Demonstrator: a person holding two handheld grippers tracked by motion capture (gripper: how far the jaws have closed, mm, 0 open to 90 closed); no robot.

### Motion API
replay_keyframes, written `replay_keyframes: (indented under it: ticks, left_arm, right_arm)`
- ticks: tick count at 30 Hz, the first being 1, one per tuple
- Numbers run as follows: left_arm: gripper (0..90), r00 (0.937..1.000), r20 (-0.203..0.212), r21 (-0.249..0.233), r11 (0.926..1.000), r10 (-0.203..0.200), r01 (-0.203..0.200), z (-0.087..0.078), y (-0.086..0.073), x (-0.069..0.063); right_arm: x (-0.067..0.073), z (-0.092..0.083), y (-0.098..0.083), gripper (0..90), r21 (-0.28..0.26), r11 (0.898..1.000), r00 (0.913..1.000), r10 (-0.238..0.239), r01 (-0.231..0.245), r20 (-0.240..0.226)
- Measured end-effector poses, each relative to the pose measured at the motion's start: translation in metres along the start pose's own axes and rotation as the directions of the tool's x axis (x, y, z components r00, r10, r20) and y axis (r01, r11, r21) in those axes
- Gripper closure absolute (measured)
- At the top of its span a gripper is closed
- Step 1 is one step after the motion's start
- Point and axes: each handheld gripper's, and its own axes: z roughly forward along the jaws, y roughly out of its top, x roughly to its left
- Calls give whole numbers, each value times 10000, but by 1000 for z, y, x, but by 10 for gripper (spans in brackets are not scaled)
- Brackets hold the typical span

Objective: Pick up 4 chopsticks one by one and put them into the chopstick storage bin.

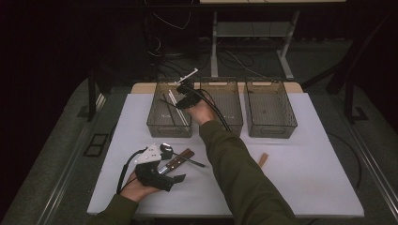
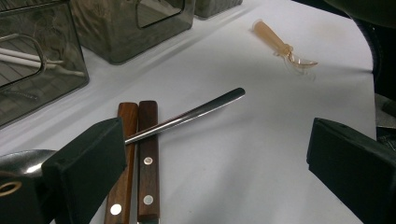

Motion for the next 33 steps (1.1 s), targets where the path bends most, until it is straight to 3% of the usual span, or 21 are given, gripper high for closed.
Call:
replay_keyframes:
  ticks: [7, 16, 26, 33]
  left_arm:
    - [32, 10000, -22, -16, 10000, 52, -52, 0, 0, 0]
    - [31, 10000, -64, -36, 10000, 9, -9, 0, 0, 0]
    - [31, 10000, -97, -36, 10000, -1, 1, 1, -1, 0]
    - [31, 9999, -117, 52, 10000, 51, -50, 0, -1, 1]
  right_arm:
    - [-1, -12, 1, 507, -244, 9996, 9998, -160, 158, -77]
    - [-1, -32, -9, 365, -629, 9977, 9977, -287, 249, -609]
    - [0, -66, -37, 311, -1060, 9927, 9885, -723, 583, -1328]
    - [-7, -91, -66, 302, -1223, 9881, 9825, -1114, 934, -1495]
